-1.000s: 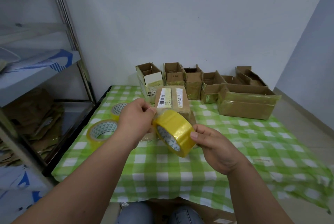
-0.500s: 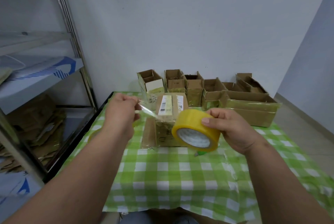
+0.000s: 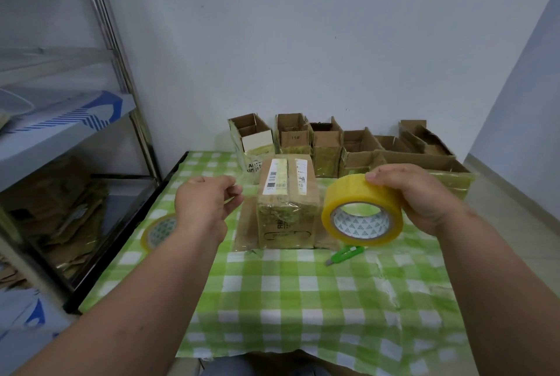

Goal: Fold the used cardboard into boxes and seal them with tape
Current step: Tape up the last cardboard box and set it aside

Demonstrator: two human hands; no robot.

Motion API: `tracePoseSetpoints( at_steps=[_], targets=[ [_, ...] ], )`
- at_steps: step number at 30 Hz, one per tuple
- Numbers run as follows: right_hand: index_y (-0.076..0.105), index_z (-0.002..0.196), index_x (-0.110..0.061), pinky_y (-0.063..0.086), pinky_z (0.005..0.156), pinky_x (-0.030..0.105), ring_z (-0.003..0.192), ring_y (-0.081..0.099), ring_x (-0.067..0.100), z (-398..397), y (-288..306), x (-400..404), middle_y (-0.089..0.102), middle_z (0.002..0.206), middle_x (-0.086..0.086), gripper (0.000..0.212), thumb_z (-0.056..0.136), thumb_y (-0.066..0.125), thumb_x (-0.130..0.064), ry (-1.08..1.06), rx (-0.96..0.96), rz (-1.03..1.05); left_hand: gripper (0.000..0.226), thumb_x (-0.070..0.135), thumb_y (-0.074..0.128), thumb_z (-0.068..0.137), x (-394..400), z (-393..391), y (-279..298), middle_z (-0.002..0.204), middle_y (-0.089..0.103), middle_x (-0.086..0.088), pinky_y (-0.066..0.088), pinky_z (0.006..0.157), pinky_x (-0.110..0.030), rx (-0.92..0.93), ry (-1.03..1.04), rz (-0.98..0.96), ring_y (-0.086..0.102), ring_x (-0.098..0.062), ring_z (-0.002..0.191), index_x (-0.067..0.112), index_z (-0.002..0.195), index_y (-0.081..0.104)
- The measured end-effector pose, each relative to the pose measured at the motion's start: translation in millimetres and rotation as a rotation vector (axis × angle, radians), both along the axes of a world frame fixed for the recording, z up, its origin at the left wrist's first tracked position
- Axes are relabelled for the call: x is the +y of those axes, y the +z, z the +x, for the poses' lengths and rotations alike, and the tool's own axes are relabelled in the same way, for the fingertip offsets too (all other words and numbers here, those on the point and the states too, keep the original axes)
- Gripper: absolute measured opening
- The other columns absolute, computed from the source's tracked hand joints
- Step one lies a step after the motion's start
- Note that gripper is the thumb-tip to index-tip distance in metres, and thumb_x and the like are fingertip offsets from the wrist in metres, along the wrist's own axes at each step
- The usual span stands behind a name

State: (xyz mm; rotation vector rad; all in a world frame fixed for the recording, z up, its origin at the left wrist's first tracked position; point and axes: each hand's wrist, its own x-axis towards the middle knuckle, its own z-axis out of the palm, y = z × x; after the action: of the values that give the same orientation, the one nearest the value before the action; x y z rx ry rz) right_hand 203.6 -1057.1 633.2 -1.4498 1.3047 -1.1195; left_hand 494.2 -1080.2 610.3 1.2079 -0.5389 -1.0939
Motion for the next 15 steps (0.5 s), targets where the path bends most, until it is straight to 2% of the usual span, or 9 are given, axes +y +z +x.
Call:
tracePoseSetpoints(
  at_steps=[2, 5, 7, 9, 10, 12, 15],
  targets=[
    [0.07, 0.063, -0.018, 0.038, 0.079, 0.039, 0.079, 0.054, 0.025, -3, -2, -5, 0.061, 0.065, -0.003, 0.016, 0.065, 0.071, -0.034, -0.011, 0.014, 0.014, 0.019, -0.005, 0.066, 0.086, -1, -3, -6, 0.073, 0.06, -0.015, 0.056, 0.053, -0.026, -0.002, 0.036, 0.007, 0.062, -0.016, 0.056, 0.005, 0.08, 0.052],
    [0.062, 0.07, -0.009, 0.04, 0.074, 0.035, 0.062, 0.055, 0.017, -5, 0, -9, 0.058, 0.059, -0.002, 0.029, 0.072, 0.078, -0.033, 0.031, 0.08, 0.026, 0.023, -0.005, 0.064, 0.088, -2, -9, -13, 0.071, 0.06, -0.013, 0.057, 0.055, -0.026, -0.011, 0.079, 0.001, 0.061, -0.015, 0.055, 0.007, 0.074, 0.049],
    [0.061, 0.076, -0.004, 0.043, 0.073, 0.035, 0.056, 0.057, 0.014, -5, 3, -13, 0.06, 0.057, -0.004, 0.031, 0.084, 0.073, -0.032, 0.017, 0.12, 0.035, 0.022, -0.005, 0.064, 0.088, -1, -13, -15, 0.07, 0.061, -0.011, 0.057, 0.057, -0.028, -0.029, 0.098, -0.004, 0.061, -0.014, 0.052, 0.006, 0.074, 0.051],
    [0.059, 0.068, -0.004, 0.043, 0.069, 0.033, 0.052, 0.056, 0.015, -7, 5, -17, 0.06, 0.056, -0.003, 0.034, 0.088, 0.069, -0.031, -0.01, 0.189, 0.044, 0.023, -0.006, 0.063, 0.087, 0, -13, -16, 0.068, 0.06, -0.009, 0.056, 0.058, -0.029, -0.031, 0.135, -0.014, 0.06, -0.014, 0.05, 0.007, 0.073, 0.05],
    [0.059, 0.065, -0.003, 0.044, 0.066, 0.033, 0.053, 0.055, 0.018, -7, 5, -18, 0.058, 0.057, 0.001, 0.039, 0.087, 0.07, -0.033, -0.02, 0.254, 0.048, 0.024, -0.007, 0.062, 0.086, 0, -11, -17, 0.067, 0.061, -0.009, 0.056, 0.058, -0.029, -0.031, 0.156, -0.02, 0.059, -0.014, 0.049, 0.007, 0.071, 0.049],
    [0.067, 0.073, 0.001, 0.05, 0.068, 0.038, 0.059, 0.06, 0.026, -5, 5, -20, 0.062, 0.064, 0.013, 0.041, 0.085, 0.072, -0.038, -0.039, 0.382, 0.063, 0.023, -0.006, 0.062, 0.085, -1, -8, -17, 0.065, 0.061, -0.009, 0.055, 0.057, -0.027, -0.049, 0.179, -0.029, 0.058, -0.014, 0.047, 0.007, 0.071, 0.049],
    [0.073, 0.085, -0.001, 0.055, 0.081, 0.046, 0.075, 0.069, 0.038, 2, 5, -21, 0.071, 0.083, 0.021, 0.037, 0.087, 0.071, -0.038, -0.075, 0.455, 0.065, 0.02, -0.004, 0.063, 0.085, -2, -5, -17, 0.067, 0.059, -0.009, 0.055, 0.054, -0.026, -0.053, 0.2, -0.027, 0.058, -0.013, 0.047, 0.007, 0.074, 0.05]
  ],
)
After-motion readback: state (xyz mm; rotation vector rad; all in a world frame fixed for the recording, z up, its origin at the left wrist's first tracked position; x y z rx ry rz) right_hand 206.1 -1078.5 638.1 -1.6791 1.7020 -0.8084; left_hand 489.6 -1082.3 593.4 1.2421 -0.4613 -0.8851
